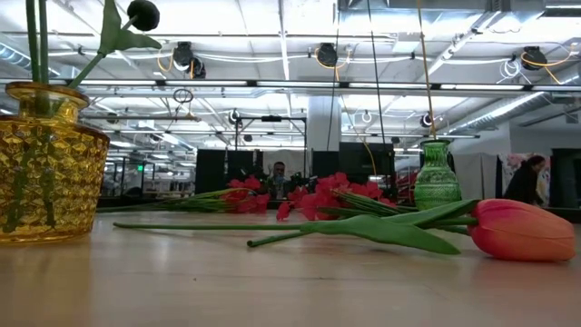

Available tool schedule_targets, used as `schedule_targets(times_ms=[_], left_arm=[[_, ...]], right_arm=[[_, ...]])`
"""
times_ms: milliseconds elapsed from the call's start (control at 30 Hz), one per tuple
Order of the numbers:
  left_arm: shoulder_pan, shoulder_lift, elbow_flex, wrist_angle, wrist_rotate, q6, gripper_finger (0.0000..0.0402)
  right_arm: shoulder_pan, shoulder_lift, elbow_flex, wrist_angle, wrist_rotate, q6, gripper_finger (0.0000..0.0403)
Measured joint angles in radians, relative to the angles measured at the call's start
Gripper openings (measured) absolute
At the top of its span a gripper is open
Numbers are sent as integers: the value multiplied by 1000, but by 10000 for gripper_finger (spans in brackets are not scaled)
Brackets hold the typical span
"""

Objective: Sort flowers into vase by color

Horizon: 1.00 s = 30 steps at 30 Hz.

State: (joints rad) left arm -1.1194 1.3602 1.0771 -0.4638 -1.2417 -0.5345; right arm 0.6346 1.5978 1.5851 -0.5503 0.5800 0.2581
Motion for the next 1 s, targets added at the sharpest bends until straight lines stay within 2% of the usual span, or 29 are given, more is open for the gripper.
schedule_targets(times_ms=[233, 367, 500, 733, 1000], left_arm=[[27, 0, 0, -16, 69, -36, 126], [20, -7, 0, -27, 135, -37, 158], [17, -28, 0, -40, 216, -48, 177], [21, -76, 0, -240, 232, -191, 205], [-18, -140, 0, -260, 466, -196, 208]], right_arm=[[0, 0, 0, 0, 0, 8, 254], [0, 0, 0, 0, 0, 8, 254], [0, 0, 0, 0, 0, 10, 254], [0, 0, 0, 0, 0, 18, 254], [0, 0, -1, -1, 0, 18, 254]])
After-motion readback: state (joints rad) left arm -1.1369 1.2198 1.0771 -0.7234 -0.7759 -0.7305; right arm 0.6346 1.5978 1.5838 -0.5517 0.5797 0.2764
